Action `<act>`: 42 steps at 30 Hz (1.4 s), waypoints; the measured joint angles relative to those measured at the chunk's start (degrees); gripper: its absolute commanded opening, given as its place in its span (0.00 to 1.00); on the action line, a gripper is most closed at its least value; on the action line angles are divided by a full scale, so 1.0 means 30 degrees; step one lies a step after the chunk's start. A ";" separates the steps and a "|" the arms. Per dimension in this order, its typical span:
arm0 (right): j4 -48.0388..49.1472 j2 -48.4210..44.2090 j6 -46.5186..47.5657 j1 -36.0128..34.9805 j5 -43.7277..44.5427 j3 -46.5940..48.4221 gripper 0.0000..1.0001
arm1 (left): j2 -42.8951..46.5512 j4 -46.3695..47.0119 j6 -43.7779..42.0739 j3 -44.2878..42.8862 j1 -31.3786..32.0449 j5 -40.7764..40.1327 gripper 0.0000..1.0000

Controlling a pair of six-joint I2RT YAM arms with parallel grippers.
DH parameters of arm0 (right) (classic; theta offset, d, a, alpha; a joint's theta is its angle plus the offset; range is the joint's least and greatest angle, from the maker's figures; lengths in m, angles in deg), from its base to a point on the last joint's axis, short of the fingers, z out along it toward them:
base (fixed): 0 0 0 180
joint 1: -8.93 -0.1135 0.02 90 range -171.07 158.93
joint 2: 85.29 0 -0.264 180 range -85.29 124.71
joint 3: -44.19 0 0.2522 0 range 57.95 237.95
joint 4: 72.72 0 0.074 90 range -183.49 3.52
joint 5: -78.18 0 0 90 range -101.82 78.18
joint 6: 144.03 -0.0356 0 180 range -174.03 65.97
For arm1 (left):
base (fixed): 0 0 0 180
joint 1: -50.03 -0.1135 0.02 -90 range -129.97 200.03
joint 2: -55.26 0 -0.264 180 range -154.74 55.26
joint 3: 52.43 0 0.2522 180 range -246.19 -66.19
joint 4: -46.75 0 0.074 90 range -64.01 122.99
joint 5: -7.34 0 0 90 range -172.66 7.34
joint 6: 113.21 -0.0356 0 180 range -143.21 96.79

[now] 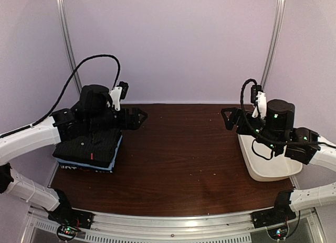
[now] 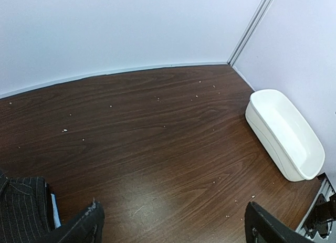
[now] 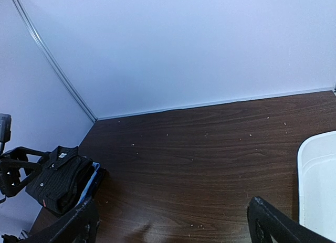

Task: Fold and stack the long sleeve shirts
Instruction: Reset both arms

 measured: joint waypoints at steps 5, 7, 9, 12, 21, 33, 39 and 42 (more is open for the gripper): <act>-0.0291 0.0182 0.0197 0.0000 0.0102 -0.0007 1.00 | 0.0000 0.0248 -0.0007 0.0000 0.0000 -0.0051 0.94; -0.0291 0.0182 0.0240 0.0000 0.0189 0.0000 1.00 | 0.0000 0.0255 -0.0007 0.0000 0.0000 -0.0044 0.94; -0.0291 0.0182 0.0262 0.0000 0.0284 -0.0007 1.00 | -0.0007 0.0255 -0.0007 0.0000 0.0000 -0.0044 0.94; -0.0299 0.0182 0.0270 0.0000 0.0364 -0.0007 1.00 | -0.0015 0.0255 -0.0007 0.0000 0.0000 -0.0044 0.94; -0.0284 0.0175 0.0270 0.0000 0.0408 -0.0058 1.00 | -0.0124 0.0262 -0.0007 0.0000 0.0000 -0.0036 0.94; -0.0284 0.0175 0.0270 0.0000 0.0415 -0.0124 1.00 | -0.0197 0.0270 -0.0007 0.0000 0.0000 -0.0036 0.95; -0.0284 0.0175 0.0270 0.0000 0.0430 -0.0124 1.00 | -0.0233 0.0284 -0.0007 0.0000 0.0000 -0.0029 0.94; -0.0284 0.0175 0.0270 0.0000 0.0430 -0.0131 1.00 | -0.0284 0.0284 0.0000 0.0000 0.0000 -0.0022 0.94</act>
